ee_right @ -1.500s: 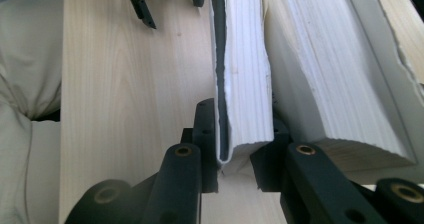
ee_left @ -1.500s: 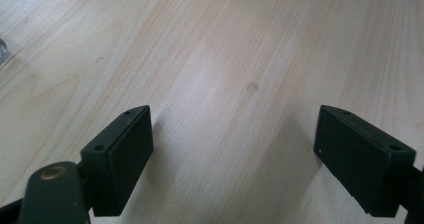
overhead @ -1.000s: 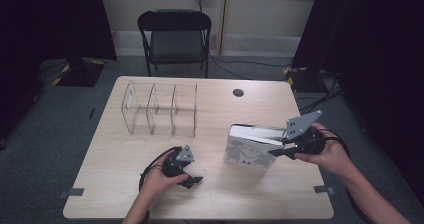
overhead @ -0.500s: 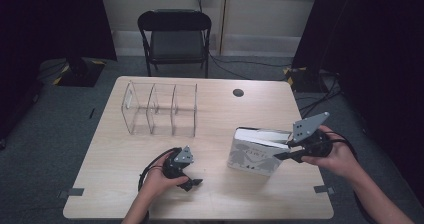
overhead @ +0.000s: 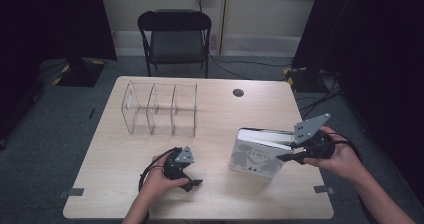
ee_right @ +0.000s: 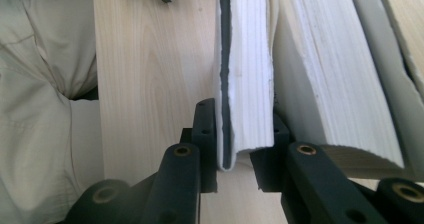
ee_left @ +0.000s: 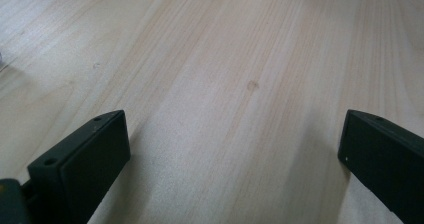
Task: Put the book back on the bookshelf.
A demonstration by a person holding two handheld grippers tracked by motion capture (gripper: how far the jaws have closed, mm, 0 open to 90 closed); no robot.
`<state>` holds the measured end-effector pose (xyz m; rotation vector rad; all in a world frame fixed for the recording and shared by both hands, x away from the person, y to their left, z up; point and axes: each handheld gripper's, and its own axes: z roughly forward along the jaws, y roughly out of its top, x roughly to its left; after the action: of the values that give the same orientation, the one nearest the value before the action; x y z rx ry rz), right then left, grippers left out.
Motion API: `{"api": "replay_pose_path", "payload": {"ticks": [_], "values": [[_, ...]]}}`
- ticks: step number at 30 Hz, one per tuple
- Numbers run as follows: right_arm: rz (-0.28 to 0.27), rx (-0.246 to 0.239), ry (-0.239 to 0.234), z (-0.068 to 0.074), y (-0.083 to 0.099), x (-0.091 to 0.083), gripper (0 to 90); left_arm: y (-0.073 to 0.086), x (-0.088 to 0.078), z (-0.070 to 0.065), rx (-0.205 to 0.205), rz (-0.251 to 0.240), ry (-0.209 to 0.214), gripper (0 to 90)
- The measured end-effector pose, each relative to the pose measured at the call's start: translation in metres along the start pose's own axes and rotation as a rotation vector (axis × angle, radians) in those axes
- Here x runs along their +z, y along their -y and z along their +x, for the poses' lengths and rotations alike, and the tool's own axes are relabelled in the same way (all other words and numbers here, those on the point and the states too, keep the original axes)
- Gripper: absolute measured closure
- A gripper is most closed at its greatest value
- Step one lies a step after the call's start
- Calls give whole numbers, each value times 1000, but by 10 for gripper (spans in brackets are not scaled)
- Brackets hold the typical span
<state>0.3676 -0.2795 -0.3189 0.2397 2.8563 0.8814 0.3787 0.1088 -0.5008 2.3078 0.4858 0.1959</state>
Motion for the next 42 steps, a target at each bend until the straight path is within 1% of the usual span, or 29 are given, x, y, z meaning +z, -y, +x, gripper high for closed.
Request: {"api": "replay_pose_path", "payload": {"ticks": [2,3,8,10,11,14,15,16,18,19,22,23,24,25,26,27,28,29,32,34,35,36,38,40,42], "values": [[6,-1,5,0,-1,0,749,0,0,0,0,0,0,0],[17,-4,15,0,-3,0,740,0,0,0,0,0,0,0],[38,4,21,-1,-7,1,730,0,0,0,-2,-1,-1,0],[52,-2,25,-1,-9,1,724,0,0,0,2,1,0,0],[56,-6,24,-1,-10,1,725,0,1,0,-4,-3,-1,0],[53,-9,19,-1,-9,1,725,-1,1,0,-5,2,-6,0],[51,-10,18,-2,-9,1,725,-2,2,0,-15,-6,-11,0],[51,-10,18,-2,-9,1,725,-2,2,0,-15,-6,-11,0],[44,-10,17,-2,-8,1,725,-4,3,-1,-25,2,-24,0],[44,-10,18,-2,-8,1,725,-7,4,-1,-29,21,-28,0],[43,-11,21,-2,-8,1,722,-10,5,-1,-33,36,-27,2],[42,-11,22,-2,-7,1,720,-10,5,-1,-33,36,-27,17],[42,-9,23,-2,-7,1,719,-11,4,0,-31,43,-29,57],[42,-9,24,-3,-7,1,718,-13,1,0,-53,44,-44,118],[42,-9,24,-3,-7,1,717,-14,-1,1,-58,46,-47,195],[43,-9,26,-3,-7,2,717,-14,-1,2,-52,50,-43,224],[42,-9,26,-3,-7,2,717,-14,-1,2,-54,49,-41,225],[42,-9,24,-3,-7,2,717,-16,-2,3,-44,66,-39,231],[42,-11,25,-3,-7,2,716,-17,-2,3,-48,73,-35,254],[45,-11,27,-3,-7,2,714,-20,-3,4,-39,100,-32,287],[46,-12,27,-3,-7,2,712,-21,-2,5,-41,104,-28,290],[46,-13,27,-3,-7,2,712,-23,-3,5,-44,116,-20,295],[45,-13,25,-3,-7,3,712,-26,-3,6,-56,134,-7,331],[47,-9,26,-3,-8,3,712,-30,-5,7,-68,134,8,333],[47,-7,28,-3,-8,3,712,-35,-8,7,-63,138,22,338]]}}
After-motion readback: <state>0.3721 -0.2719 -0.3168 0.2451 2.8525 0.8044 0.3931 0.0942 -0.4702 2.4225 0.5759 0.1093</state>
